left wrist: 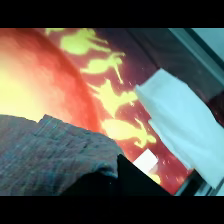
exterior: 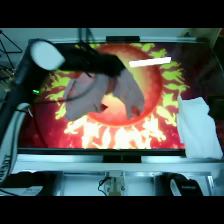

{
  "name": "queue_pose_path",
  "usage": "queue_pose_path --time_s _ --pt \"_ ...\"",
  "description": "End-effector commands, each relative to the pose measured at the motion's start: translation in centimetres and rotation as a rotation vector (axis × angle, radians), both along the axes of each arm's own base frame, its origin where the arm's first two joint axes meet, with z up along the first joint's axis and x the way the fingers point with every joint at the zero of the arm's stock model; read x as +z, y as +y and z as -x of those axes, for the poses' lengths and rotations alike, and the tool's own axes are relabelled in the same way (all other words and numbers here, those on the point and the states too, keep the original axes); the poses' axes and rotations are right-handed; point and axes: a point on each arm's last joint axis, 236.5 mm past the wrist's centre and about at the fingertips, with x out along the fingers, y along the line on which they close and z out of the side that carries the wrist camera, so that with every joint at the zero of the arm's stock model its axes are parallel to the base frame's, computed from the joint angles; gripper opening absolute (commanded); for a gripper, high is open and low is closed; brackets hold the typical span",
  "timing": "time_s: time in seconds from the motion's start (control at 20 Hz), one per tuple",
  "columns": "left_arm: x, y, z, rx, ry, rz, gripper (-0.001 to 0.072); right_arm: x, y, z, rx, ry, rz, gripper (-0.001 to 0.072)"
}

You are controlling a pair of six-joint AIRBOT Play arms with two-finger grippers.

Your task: Fold the shirts.

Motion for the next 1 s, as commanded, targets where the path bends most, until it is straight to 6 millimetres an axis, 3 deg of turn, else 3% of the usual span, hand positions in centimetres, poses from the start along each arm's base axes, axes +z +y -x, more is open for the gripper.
queue_pose_path --time_s 0.0,0.1,0.15,0.2,0.25,0.45,0.55,0.65,0.75,0.95 --pt "-9.5 -6.0 5.4 -0.121 0.169 -0.121 0.0117 -0.6 -0.3 3.0 -0.040 0.044 -0.020 0.0435" --pt "-13.2 -6.6 6.8 -0.130 0.278 -0.185 0.0663 -3.0 0.3 3.2 -0.020 0.150 -0.043 0.0437" --pt "-14.0 -5.7 7.1 -0.131 0.314 -0.221 0.0690 -4.4 0.9 3.1 -0.003 0.203 -0.062 0.0466" --pt "-14.4 -3.9 6.9 -0.130 0.345 -0.266 0.0685 -5.8 1.7 2.8 0.021 0.250 -0.089 0.0578" --pt "-14.6 -0.9 6.3 -0.115 0.376 -0.328 0.0678 -7.5 2.8 2.3 0.051 0.305 -0.126 0.0626" --pt "-14.0 14.3 2.1 0.088 0.456 -0.572 0.0678 -15.0 6.2 -0.5 0.122 0.502 -0.283 0.0626" --pt "-13.7 20.2 1.4 0.178 0.516 -0.601 0.0679 -18.9 6.2 -1.3 0.112 0.594 -0.296 0.0626" --pt "-15.3 24.7 1.9 0.253 0.601 -0.606 0.0679 -22.0 6.3 -0.9 0.119 0.704 -0.296 0.0626" --pt "-18.3 28.3 3.8 0.295 0.700 -0.622 0.0679 -23.5 6.3 -0.6 0.133 0.773 -0.292 0.0626" --pt "-24.3 33.7 6.7 0.413 0.864 -0.598 0.0678 -23.8 6.2 -0.5 0.133 0.783 -0.287 0.0626"
